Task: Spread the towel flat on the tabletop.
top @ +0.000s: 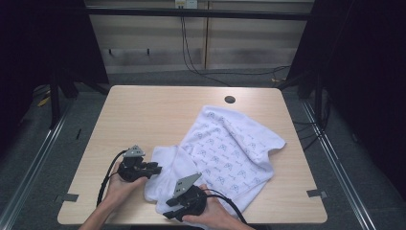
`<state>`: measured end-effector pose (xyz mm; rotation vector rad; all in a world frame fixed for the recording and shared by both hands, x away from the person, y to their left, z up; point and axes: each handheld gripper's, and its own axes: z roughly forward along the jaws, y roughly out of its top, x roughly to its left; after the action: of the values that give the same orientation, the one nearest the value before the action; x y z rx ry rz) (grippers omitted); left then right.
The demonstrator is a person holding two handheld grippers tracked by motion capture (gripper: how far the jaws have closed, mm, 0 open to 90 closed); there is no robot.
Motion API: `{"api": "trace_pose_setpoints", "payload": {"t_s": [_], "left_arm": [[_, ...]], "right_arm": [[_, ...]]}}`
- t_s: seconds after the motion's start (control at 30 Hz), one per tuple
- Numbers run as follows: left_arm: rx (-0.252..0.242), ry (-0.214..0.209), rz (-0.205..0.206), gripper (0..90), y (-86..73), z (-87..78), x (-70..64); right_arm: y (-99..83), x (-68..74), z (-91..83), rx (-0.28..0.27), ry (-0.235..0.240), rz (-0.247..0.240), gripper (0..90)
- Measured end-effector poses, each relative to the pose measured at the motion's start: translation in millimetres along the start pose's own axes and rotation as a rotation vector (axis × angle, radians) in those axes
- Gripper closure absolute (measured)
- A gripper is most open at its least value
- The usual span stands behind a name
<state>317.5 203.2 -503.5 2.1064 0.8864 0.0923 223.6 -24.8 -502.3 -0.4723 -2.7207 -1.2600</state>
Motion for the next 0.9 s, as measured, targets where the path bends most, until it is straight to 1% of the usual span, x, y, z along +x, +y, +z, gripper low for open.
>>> {"api": "trace_pose_setpoints", "payload": {"t_s": [0.03,0.1,0.13,0.17,0.2,0.23,0.3,0.33,0.4,0.43,0.47,0.5,0.53,0.57,0.6,0.63,0.67,0.7,0.73,0.77,0.8,0.87,0.9], "left_arm": [[-0.001,-0.001,0.000,68.9,-0.1,0.0,0.3],[0.000,-0.007,-0.005,68.9,-0.2,-0.2,1.1],[0.000,-0.010,-0.004,69.0,-0.3,-0.2,1.7],[-0.002,-0.012,-0.008,69.4,-0.4,-0.1,1.9],[-0.003,-0.013,-0.007,69.4,-0.5,-0.1,2.0],[-0.001,-0.008,-0.001,69.5,-0.4,-0.3,2.0],[0.000,-0.004,0.001,69.5,-0.3,-0.3,1.1],[0.000,-0.004,0.001,69.6,-0.3,-0.3,1.1],[0.000,-0.007,0.000,69.6,-0.4,-0.4,1.8],[0.001,-0.007,0.002,69.8,-0.4,-0.4,2.0],[0.001,-0.005,0.005,70.1,-0.4,-0.5,2.1],[0.000,-0.004,0.007,70.4,-0.5,-0.5,1.9],[0.000,-0.003,0.010,70.5,-0.5,-0.6,1.9],[-0.001,-0.003,0.011,70.8,-0.7,-0.6,1.6],[-0.005,-0.001,0.012,71.4,-1.0,-0.5,1.7],[-0.003,0.002,0.021,71.4,-1.4,-1.0,2.0],[-0.003,0.002,0.019,71.4,-1.7,-1.4,1.8],[-0.003,0.002,0.014,71.3,-2.2,-2.0,1.4],[0.001,0.003,0.015,71.2,-2.5,-2.7,1.2],[0.000,-0.003,0.013,71.3,-3.5,-3.5,1.3],[0.000,-0.003,0.009,71.3,-4.3,-4.5,0.9],[0.008,-0.003,0.013,71.2,-5.8,-6.6,-1.5],[0.012,0.000,0.017,71.2,-6.6,-7.7,-2.8]], "right_arm": [[-0.6,0.3,-0.8,0.007,0.005,-0.020,59.0],[-0.7,1.5,-1.0,0.009,0.006,-0.023,59.1],[-0.7,3.4,-0.8,0.012,-0.004,-0.029,59.7],[-0.7,8.2,-0.9,0.025,-0.037,-0.062,63.1],[-0.7,8.2,-0.9,0.025,-0.037,-0.062,63.1],[-1.2,9.0,-1.0,0.023,-0.054,-0.079,66.1],[-1.5,9.0,-1.0,0.021,-0.059,-0.083,67.4],[-1.5,9.0,-1.2,0.021,-0.062,-0.081,69.6],[-2.2,7.5,-1.7,0.016,-0.073,-0.078,77.9],[-2.2,5.8,-2.3,0.020,-0.062,-0.068,83.1],[-2.4,5.2,-2.7,0.021,-0.064,-0.070,86.5],[-2.9,4.6,-2.7,0.019,-0.057,-0.071,87.7],[-2.7,4.5,-3.1,0.026,-0.052,-0.054,88.4],[-2.4,3.3,-2.9,0.022,-0.049,-0.055,88.9],[-2.0,2.7,-3.8,0.033,-0.040,-0.035,89.3],[-1.7,2.0,-4.6,0.033,-0.042,-0.029,89.5],[-1.6,0.0,-8.3,0.015,-0.048,-0.019,89.7],[-1.3,-2.2,-11.5,-0.011,-0.036,0.008,89.7],[0.4,-4.5,-19.8,-0.045,-0.039,0.030,89.7],[1.9,-6.5,-25.4,-0.065,-0.048,0.032,89.8],[3.8,-9.0,-36.1,-0.090,-0.071,0.035,89.8],[3.7,-15.2,-53.5,-0.129,-0.095,0.060,89.8],[1.6,-18.5,-62.4,-0.148,-0.123,0.067,89.8]]}}
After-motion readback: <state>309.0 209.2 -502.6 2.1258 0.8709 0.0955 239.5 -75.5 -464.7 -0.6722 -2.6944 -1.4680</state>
